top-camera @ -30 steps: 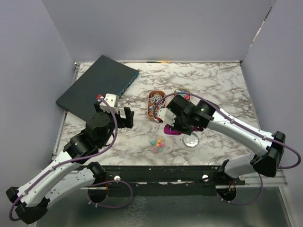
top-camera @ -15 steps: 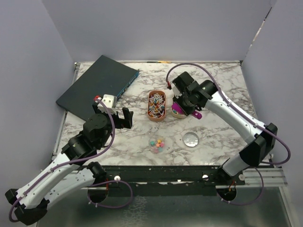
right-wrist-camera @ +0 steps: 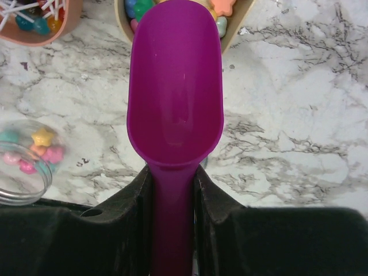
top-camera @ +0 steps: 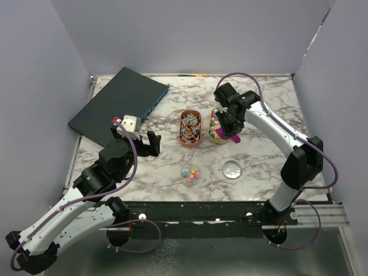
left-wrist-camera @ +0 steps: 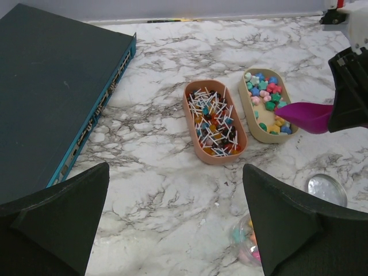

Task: Pack the candies
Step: Scoop the fake candies from the storage box.

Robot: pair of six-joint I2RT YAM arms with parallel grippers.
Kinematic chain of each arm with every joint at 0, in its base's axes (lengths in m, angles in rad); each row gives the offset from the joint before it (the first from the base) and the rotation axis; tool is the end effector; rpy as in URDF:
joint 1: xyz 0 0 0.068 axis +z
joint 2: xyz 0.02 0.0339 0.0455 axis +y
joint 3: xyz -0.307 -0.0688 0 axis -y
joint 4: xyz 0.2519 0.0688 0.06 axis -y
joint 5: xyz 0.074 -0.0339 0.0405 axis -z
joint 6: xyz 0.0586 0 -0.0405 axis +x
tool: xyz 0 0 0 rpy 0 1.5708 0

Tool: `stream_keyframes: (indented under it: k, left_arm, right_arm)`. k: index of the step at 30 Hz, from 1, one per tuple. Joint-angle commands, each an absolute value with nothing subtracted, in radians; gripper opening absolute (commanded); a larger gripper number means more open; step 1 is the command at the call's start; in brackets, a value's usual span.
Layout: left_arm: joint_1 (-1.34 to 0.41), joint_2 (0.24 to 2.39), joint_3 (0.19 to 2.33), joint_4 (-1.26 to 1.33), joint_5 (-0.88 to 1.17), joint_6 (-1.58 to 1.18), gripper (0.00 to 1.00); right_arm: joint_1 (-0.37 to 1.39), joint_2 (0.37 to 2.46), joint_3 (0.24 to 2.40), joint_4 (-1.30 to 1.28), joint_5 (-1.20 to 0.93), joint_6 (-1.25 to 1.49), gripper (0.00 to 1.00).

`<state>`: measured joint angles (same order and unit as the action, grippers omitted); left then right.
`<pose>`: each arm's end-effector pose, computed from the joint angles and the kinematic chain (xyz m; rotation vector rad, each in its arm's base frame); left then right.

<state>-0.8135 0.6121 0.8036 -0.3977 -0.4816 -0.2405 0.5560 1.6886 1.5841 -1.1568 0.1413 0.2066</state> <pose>0.1076 -0.0743 0.3710 0.1579 1.7585 -0.3400 0.3042 0.1793 0.3260 -0.4566 2.7651 -0.0214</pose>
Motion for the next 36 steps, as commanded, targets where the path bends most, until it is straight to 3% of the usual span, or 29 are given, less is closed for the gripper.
stream_keyframes:
  k: [1,36]
  left_arm:
    - [-0.81,0.602,0.791,-0.386,-0.466,-0.23,0.99]
    - [-0.81,0.601,0.79,-0.386,-0.48,-0.23,0.99]
  right_arm:
    - [0.516,1.76,1.594,-1.12,0.107,0.255,0.01]
    - [0.428,2.016,1.655,-0.9,0.095,0.28,0.01]
